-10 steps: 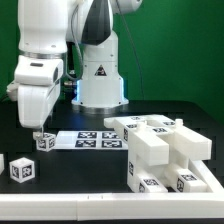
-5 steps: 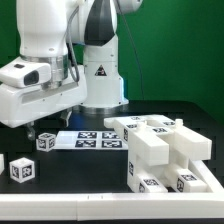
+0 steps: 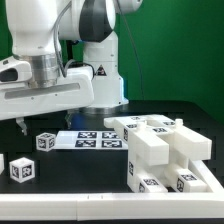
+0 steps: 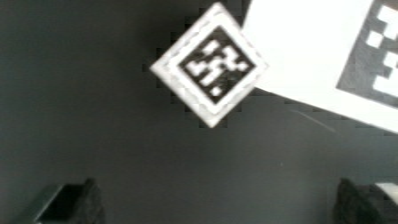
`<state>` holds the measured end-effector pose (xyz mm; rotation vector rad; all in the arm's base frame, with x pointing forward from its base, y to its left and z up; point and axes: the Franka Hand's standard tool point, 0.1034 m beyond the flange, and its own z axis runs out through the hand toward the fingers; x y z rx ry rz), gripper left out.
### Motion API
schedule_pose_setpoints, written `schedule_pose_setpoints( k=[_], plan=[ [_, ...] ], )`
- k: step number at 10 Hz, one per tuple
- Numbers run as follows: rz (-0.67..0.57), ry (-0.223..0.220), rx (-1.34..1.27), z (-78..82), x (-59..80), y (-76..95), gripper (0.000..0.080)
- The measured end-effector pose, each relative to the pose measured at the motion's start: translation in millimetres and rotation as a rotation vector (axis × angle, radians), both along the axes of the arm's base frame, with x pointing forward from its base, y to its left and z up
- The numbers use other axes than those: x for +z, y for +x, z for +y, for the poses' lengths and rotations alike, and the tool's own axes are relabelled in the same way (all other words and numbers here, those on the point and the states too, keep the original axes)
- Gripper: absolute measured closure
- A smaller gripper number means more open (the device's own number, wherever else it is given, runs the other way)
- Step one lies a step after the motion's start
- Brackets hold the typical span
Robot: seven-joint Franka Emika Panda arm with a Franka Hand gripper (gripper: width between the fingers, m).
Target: Assemble chair
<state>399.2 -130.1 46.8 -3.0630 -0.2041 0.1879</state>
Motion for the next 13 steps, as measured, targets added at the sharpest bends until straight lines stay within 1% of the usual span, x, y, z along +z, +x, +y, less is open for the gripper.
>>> schedule_pose_setpoints(
  k=[1, 5, 6, 7, 8, 10, 11, 12, 13],
  plan=[
    [0.017, 0.002, -0.140, 3.6, 0.0, -0.2, 0.0151],
    [0.025, 0.005, -0.331, 9.3, -0.5, 1.5, 0.0151],
    [0.071, 0.036, -0.442, 5.6, -0.2, -2.0, 0.0151],
    [0.115, 0.063, -0.537, 0.0, 2.3, 0.0, 0.0151],
    [0.151, 0.088, -0.605, -0.2, 1.8, 1.0, 0.0151],
    [0.169, 0.098, -0.584, 2.9, 0.7, -0.5, 0.0151],
    [0.169, 0.105, -0.561, 1.4, 0.4, -1.3, 0.0151],
    [0.248, 0.147, -0.524, -2.8, 2.4, -8.0, 0.0151],
    [0.348, 0.193, -0.524, -9.6, 6.5, -1.1, 0.0151]
  ],
)
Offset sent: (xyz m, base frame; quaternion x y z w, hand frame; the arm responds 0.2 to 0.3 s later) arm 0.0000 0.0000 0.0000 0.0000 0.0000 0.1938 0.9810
